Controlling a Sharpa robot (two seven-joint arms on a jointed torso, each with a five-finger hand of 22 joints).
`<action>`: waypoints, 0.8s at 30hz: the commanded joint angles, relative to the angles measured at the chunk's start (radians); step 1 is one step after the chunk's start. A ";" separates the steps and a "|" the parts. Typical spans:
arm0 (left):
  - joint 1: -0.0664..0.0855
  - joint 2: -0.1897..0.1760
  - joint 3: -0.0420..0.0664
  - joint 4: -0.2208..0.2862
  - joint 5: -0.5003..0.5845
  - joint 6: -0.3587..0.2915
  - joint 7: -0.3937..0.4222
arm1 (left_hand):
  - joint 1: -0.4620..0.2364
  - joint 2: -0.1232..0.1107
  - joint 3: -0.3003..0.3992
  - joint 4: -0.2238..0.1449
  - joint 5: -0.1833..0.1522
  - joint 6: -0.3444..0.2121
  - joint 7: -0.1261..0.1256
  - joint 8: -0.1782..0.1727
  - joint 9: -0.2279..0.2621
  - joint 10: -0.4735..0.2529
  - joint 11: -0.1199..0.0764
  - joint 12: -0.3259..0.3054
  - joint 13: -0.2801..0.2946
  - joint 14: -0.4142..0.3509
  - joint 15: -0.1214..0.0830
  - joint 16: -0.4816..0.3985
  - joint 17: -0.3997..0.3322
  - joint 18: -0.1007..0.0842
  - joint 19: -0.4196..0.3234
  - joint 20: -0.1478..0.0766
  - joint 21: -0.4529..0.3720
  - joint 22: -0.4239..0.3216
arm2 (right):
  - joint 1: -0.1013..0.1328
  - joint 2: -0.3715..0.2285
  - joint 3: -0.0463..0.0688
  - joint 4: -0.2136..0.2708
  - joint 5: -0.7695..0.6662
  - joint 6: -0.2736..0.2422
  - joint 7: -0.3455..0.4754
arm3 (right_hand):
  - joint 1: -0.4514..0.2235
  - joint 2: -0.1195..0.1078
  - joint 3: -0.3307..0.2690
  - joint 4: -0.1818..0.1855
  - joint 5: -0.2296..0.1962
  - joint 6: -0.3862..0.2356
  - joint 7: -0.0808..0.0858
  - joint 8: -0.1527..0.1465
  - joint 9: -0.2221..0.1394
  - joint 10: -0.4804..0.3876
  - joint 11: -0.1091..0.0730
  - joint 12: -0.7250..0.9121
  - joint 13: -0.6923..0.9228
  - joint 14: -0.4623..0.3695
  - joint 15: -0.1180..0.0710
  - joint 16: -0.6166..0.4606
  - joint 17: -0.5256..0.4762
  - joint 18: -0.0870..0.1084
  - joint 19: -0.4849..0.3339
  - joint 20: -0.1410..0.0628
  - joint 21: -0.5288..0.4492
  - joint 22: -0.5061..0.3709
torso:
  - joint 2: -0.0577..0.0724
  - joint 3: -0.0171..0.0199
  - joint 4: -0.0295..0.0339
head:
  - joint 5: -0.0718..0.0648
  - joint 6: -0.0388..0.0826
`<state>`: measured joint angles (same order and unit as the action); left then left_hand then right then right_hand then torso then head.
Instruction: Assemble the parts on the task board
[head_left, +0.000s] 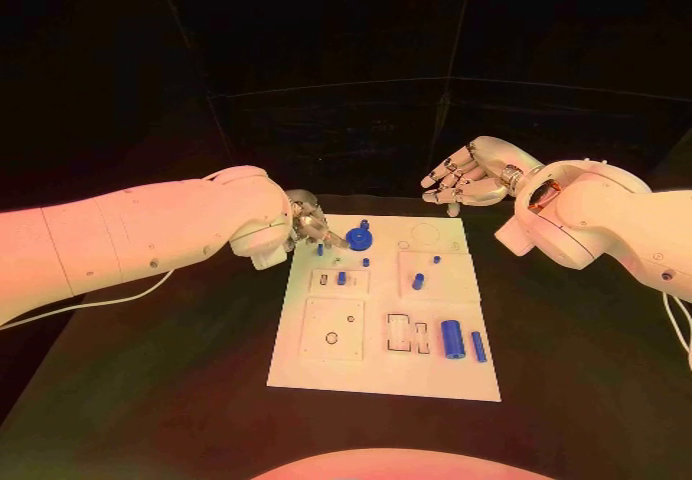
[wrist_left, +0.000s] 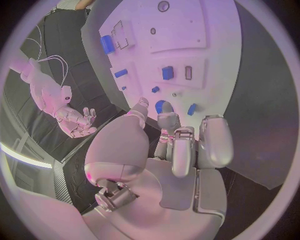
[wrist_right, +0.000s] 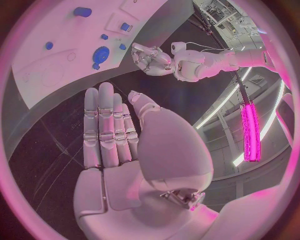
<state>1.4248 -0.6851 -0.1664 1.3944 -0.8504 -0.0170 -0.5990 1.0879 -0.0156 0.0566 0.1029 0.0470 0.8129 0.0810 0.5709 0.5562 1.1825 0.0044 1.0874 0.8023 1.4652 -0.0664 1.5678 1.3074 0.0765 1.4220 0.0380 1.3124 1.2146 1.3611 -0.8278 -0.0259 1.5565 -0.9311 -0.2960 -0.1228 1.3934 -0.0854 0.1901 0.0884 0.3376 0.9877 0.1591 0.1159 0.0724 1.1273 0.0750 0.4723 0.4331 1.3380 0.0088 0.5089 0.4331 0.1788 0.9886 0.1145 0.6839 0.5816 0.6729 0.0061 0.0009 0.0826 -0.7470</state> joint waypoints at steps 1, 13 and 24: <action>0.021 0.014 0.004 -0.038 0.017 0.116 0.001 | 0.018 0.008 -0.007 -0.002 0.004 -0.015 0.014 -0.021 -0.019 -0.028 0.012 -0.022 -0.032 0.106 0.014 0.003 0.263 0.002 -0.010 0.007 -0.008 -0.009 | 0.002 -0.001 0.000 -0.001 -0.002 -0.007 0.012 | -0.011 0.000 0.000 0.007 -0.003 -0.004 0.004 0.003 0.000 -0.006 0.001 0.002 -0.001 -0.009 -0.001 0.000 0.002 0.003 0.005 0.004 -0.007 -0.001 | -0.001 0.0018 0.0005 | 0.005 0.002; 0.040 0.147 0.005 -0.277 -0.029 0.266 -0.012 | -0.005 0.019 -0.092 0.059 0.001 0.011 0.019 -0.043 -0.068 -0.026 0.019 0.001 -0.022 0.106 0.023 0.003 0.263 0.004 -0.008 0.025 -0.004 -0.002 | 0.002 0.010 0.000 -0.008 -0.002 -0.003 0.013 | -0.012 0.000 0.000 0.008 -0.004 -0.004 0.004 0.004 0.000 -0.006 0.001 0.002 -0.002 -0.009 0.000 0.000 0.003 0.003 0.005 0.005 -0.008 -0.002 | 0.001 0.0011 -0.0016 | 0.018 0.008; 0.002 0.195 0.003 -0.367 -0.105 0.270 0.013 | 0.022 0.043 -0.112 0.072 0.002 0.040 0.011 -0.032 -0.079 -0.011 0.013 0.020 -0.004 0.106 0.019 0.003 0.263 0.000 0.003 0.023 0.012 0.019 | 0.002 0.015 0.000 -0.009 -0.019 -0.005 0.016 | -0.008 0.001 0.002 0.007 -0.004 -0.004 0.003 0.004 0.000 -0.006 0.000 0.003 -0.003 -0.009 -0.001 -0.001 0.006 0.003 0.006 0.005 -0.009 -0.003 | 0.002 -0.0002 -0.0023 | 0.018 0.007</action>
<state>1.4260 -0.4923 -0.1635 1.0318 -0.9018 0.2323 -0.6020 1.1106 0.0214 -0.0515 0.1756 0.0469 0.8479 0.0911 0.5345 0.4783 1.1636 0.0175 1.1051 0.7975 1.4653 -0.0496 1.5677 1.3074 0.0764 1.4182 0.0624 1.3211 1.2330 1.3610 -0.8132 -0.0261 1.5469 -0.9357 -0.2961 -0.1191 1.3935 -0.0854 0.1928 0.0910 0.3376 0.9877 0.1591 0.1159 0.0724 1.1273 0.0750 0.4723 0.4313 1.3360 0.0067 0.5089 0.4382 0.1788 0.9922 0.1180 0.6795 0.5798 0.6743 0.0059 -0.0014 0.1007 -0.7398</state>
